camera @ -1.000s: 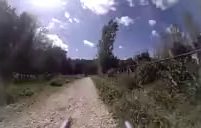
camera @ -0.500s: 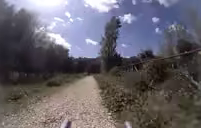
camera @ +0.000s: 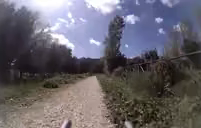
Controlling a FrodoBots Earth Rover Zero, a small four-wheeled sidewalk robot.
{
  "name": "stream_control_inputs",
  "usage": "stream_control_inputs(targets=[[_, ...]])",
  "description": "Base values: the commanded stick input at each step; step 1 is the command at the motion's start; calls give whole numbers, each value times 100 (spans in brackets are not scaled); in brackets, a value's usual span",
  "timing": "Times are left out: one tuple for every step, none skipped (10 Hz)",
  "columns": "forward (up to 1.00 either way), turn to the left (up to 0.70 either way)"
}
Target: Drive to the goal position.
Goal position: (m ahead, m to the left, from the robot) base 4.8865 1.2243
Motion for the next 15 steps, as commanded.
stream_control_inputs(targets=[[85, 0], [85, -14], [85, -33], [85, -9], [85, 0], [85, 0], [85, 0], [85, 0], [85, 0], [85, 0], [85, 0], [85, 0], [85, 0], [85, 0], [79, 0]])
